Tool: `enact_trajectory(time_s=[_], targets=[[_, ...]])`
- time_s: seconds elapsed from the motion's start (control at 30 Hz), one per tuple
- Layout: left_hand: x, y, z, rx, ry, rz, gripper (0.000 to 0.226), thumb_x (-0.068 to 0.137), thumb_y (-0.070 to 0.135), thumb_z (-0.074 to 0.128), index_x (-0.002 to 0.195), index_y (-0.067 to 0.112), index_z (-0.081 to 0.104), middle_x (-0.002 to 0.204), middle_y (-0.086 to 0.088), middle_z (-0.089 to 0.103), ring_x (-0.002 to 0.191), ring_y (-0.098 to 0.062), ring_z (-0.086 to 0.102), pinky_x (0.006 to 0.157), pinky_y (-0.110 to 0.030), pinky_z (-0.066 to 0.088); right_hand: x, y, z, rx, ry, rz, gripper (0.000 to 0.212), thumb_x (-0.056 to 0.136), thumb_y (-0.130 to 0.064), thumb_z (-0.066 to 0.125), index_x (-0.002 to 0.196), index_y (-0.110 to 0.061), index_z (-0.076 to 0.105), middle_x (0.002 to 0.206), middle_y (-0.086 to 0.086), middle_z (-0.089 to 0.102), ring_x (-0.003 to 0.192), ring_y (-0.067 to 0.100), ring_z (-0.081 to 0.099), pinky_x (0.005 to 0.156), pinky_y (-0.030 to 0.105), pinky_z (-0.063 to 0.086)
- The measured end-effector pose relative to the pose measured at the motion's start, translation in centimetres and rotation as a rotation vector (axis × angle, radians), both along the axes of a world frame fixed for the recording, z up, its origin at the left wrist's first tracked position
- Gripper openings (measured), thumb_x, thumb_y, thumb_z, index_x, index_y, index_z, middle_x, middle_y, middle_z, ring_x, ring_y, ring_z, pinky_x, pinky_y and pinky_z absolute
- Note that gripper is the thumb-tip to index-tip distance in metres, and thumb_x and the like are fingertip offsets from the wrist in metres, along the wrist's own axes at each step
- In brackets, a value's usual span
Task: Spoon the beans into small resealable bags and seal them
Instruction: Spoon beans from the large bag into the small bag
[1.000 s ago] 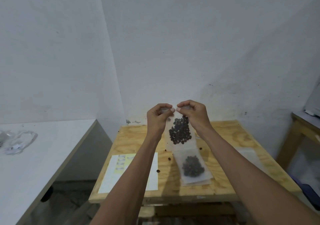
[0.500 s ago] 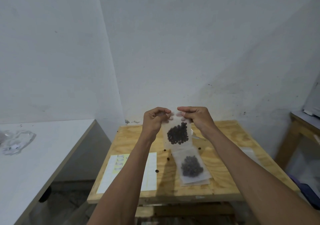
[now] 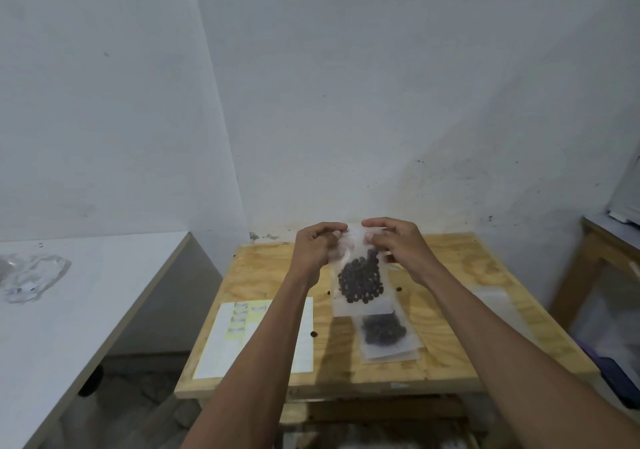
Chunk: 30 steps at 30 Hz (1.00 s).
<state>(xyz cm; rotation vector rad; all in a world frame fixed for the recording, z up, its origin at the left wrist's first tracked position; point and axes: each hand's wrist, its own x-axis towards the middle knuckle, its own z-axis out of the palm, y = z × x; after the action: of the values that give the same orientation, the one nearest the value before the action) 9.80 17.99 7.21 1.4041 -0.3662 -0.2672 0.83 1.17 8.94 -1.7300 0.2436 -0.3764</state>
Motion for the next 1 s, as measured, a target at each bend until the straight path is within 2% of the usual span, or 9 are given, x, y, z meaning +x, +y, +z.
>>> enact_trajectory(time_s=[0.07,0.2,0.3,0.4,0.43,0.53,0.77,0.9,1.0], targets=[[-0.2,-0.4,-1.1,0.068,0.036,0.026,0.024,0.096,-0.005,0.058,0.093,0.007,0.078,0.095,-0.010,0.073,0.081,-0.023,0.067,0.062,-0.032,0.056,-0.3,-0.1,-0.8,-0.081,0.074,0.008,0.023,0.091,-0.014,0.073,0.108,-0.028,0.075,0.100,0.007,0.069,0.078,0.016,0.064,0.060,0.025,0.051],[-1.0,-0.8,-4.1,0.270,0.100,-0.042,0.017,0.085,-0.010,0.066,0.093,0.001,0.075,0.091,-0.015,0.069,0.076,-0.026,0.065,0.062,-0.035,0.060,-1.0,-0.6,-3.5,-0.207,0.206,-0.078,0.026,0.083,-0.003,0.076,0.099,-0.023,0.077,0.099,0.001,0.066,0.069,0.007,0.056,0.052,0.014,0.040],[-1.9,-1.2,-6.3,0.420,0.067,-0.030,0.019,0.074,-0.002,0.078,0.090,0.007,0.073,0.097,-0.019,0.072,0.077,-0.027,0.068,0.072,-0.044,0.063,-1.5,-0.6,-5.9,-0.224,0.279,-0.133,0.022,0.080,-0.002,0.080,0.094,-0.019,0.078,0.106,0.002,0.067,0.087,0.014,0.062,0.060,0.017,0.043],[-2.4,-1.7,-7.7,0.559,-0.106,0.043,0.018,0.081,0.001,0.079,0.098,0.007,0.076,0.096,-0.003,0.070,0.082,-0.015,0.063,0.063,-0.014,0.049,-1.6,-0.1,-7.7,-0.282,0.302,-0.194,0.020,0.081,-0.006,0.082,0.092,-0.022,0.075,0.103,0.003,0.065,0.096,0.019,0.062,0.077,0.023,0.044],[-2.3,-1.8,-8.2,0.601,-0.161,0.060,0.019,0.082,0.004,0.079,0.100,0.007,0.077,0.098,-0.001,0.071,0.086,-0.014,0.063,0.067,-0.012,0.046,-1.5,0.0,-8.2,-0.324,0.310,-0.218,0.019,0.082,-0.010,0.083,0.094,-0.022,0.075,0.105,0.004,0.066,0.100,0.020,0.063,0.080,0.024,0.044],[-2.4,-2.0,-8.9,0.692,-0.238,0.085,0.020,0.083,0.011,0.080,0.102,0.009,0.078,0.106,-0.005,0.074,0.092,-0.016,0.064,0.079,-0.022,0.048,-1.4,0.3,-9.4,-0.457,0.318,-0.254,0.019,0.085,-0.020,0.081,0.103,-0.023,0.075,0.112,0.004,0.070,0.102,0.021,0.064,0.079,0.025,0.044],[-2.4,-2.3,-9.0,0.802,-0.474,0.130,0.021,0.079,0.016,0.081,0.100,0.017,0.078,0.115,-0.003,0.069,0.109,-0.020,0.062,0.084,-0.022,0.041,-1.4,0.5,-9.7,-0.594,0.313,-0.289,0.021,0.086,-0.033,0.079,0.105,-0.027,0.072,0.118,0.001,0.066,0.108,0.023,0.062,0.083,0.032,0.049],[-3.3,-4.7,-7.4,0.708,-0.613,0.190,0.014,0.079,0.012,0.079,0.092,0.013,0.081,0.104,-0.005,0.073,0.096,-0.020,0.066,0.082,-0.031,0.053,-2.0,-0.7,-8.2,-0.512,0.239,-0.375,0.010,0.089,-0.030,0.076,0.098,-0.026,0.072,0.102,-0.004,0.071,0.094,0.018,0.067,0.077,0.032,0.055],[-5.0,-8.2,-6.0,0.649,-0.662,0.144,0.008,0.085,0.016,0.073,0.090,0.014,0.079,0.102,-0.005,0.072,0.094,-0.018,0.064,0.079,-0.031,0.050,-3.5,-3.3,-6.7,-0.472,0.267,-0.504,0.005,0.090,-0.030,0.073,0.092,-0.026,0.071,0.091,-0.004,0.072,0.086,0.021,0.068,0.066,0.028,0.048]])
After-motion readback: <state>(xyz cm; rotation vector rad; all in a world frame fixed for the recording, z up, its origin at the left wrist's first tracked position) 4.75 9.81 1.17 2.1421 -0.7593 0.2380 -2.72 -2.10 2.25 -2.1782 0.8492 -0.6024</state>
